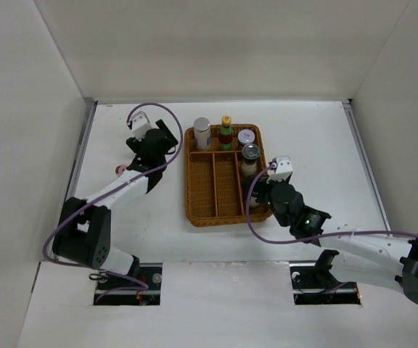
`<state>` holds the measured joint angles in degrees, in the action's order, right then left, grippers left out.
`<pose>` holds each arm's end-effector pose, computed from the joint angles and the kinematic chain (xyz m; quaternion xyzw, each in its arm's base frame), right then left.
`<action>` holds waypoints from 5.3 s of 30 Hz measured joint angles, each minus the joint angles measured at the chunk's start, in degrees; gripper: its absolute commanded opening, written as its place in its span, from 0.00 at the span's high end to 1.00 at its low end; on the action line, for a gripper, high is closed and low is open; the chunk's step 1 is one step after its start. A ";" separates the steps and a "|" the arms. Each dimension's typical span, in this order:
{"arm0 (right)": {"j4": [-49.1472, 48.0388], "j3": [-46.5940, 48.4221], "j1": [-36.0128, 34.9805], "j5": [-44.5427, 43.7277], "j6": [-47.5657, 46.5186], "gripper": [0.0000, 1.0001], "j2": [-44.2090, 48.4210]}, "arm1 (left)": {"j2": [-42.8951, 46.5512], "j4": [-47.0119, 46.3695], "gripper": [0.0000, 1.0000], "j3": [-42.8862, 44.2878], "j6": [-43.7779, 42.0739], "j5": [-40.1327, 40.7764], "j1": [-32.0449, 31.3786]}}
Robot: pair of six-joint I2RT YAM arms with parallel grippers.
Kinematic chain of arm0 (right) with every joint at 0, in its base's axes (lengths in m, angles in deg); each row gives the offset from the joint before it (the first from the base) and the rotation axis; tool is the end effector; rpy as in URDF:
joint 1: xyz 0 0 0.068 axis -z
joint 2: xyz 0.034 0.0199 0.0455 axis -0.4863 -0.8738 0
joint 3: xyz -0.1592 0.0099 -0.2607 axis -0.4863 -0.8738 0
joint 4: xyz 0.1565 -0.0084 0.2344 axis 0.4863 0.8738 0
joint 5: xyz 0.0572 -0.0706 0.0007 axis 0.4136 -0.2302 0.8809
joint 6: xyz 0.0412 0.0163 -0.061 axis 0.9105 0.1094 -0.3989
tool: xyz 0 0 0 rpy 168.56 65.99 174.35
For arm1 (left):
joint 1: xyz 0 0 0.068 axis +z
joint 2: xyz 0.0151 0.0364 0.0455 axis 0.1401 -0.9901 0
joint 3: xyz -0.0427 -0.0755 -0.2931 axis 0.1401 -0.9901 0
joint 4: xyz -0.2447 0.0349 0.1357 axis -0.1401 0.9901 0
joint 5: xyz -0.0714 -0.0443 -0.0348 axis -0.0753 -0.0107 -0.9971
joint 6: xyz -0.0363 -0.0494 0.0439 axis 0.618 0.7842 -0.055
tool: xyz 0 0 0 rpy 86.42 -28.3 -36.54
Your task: Organize the condiment bottles
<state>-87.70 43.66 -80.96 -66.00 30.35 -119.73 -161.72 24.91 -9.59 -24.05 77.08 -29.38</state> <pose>0.1808 0.1736 0.2512 -0.0505 0.7854 0.1452 0.5997 0.3411 -0.0953 0.2655 -0.2537 0.7630 -0.0467 0.5926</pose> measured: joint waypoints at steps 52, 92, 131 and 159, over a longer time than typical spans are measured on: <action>-5.49 -5.07 -0.24 -0.72 1.14 0.00 5.22 | 5.25 0.02 0.75 7.72 -6.34 3.43 -5.01; -8.35 -12.50 7.17 -2.56 7.54 0.44 17.35 | -21.22 -6.54 0.29 12.85 -6.78 1.97 -27.56; -9.88 -12.68 6.60 -2.51 7.63 0.33 16.33 | 15.28 17.77 0.33 -13.79 4.63 4.04 12.07; -9.99 -13.00 6.47 -4.33 7.52 0.32 17.20 | 22.62 14.88 0.76 -3.89 1.03 3.30 -23.65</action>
<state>-97.69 30.66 -74.49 -70.33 37.87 -102.53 -139.10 39.80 -13.48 -23.02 80.38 -53.02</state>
